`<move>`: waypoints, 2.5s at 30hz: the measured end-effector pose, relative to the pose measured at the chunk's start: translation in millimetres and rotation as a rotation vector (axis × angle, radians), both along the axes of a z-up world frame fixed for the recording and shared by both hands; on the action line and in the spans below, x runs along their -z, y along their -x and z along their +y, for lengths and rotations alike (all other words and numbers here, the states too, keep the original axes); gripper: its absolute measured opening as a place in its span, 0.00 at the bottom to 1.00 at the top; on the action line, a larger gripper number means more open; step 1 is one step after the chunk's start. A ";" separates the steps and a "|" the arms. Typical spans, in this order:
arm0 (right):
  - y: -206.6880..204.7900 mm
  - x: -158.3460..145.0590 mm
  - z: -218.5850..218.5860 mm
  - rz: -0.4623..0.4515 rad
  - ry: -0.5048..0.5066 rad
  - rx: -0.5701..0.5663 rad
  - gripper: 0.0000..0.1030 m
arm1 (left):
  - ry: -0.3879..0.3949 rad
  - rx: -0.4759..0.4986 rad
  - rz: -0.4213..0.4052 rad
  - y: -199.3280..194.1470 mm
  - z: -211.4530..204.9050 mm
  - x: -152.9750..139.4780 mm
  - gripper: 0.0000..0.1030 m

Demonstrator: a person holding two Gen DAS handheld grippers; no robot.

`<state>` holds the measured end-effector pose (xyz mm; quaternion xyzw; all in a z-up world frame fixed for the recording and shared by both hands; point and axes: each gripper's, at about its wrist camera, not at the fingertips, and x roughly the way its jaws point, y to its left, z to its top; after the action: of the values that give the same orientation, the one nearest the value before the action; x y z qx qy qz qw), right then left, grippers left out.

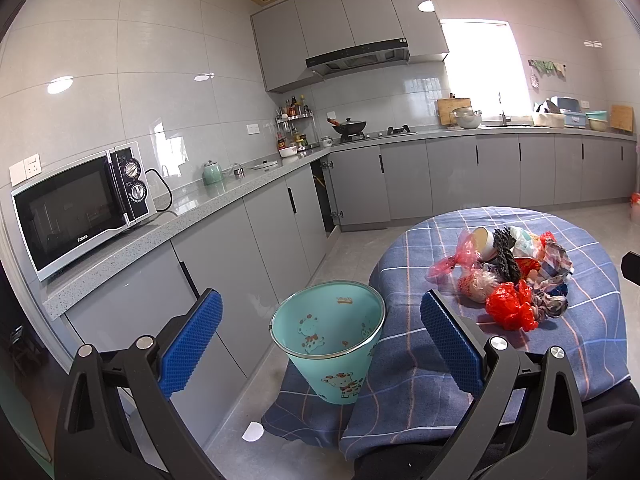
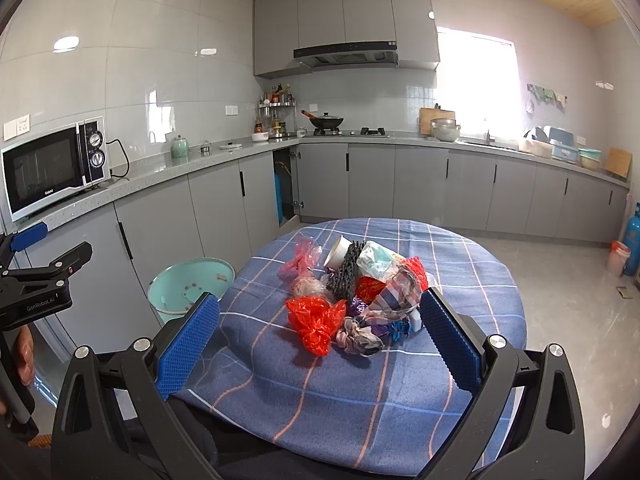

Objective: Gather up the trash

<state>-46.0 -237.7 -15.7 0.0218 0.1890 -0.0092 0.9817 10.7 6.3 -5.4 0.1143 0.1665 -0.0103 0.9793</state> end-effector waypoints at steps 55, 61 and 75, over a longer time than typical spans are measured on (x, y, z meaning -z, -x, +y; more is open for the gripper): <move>-96.0 125.3 -122.0 0.148 -0.007 0.284 0.95 | -0.001 0.335 0.366 -143.8 -197.4 140.0 0.38; -96.4 122.1 -115.9 0.135 0.004 0.261 0.95 | 0.019 0.386 0.355 -135.6 -195.5 132.8 0.13; -139.3 124.8 -71.5 0.215 0.028 0.040 0.78 | -0.003 0.276 0.249 -125.5 -137.4 96.4 0.13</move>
<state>93.3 -309.3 -140.5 0.0109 0.2925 -0.0337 0.9556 136.2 -131.1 -101.8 0.1352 0.2692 -0.1586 0.9403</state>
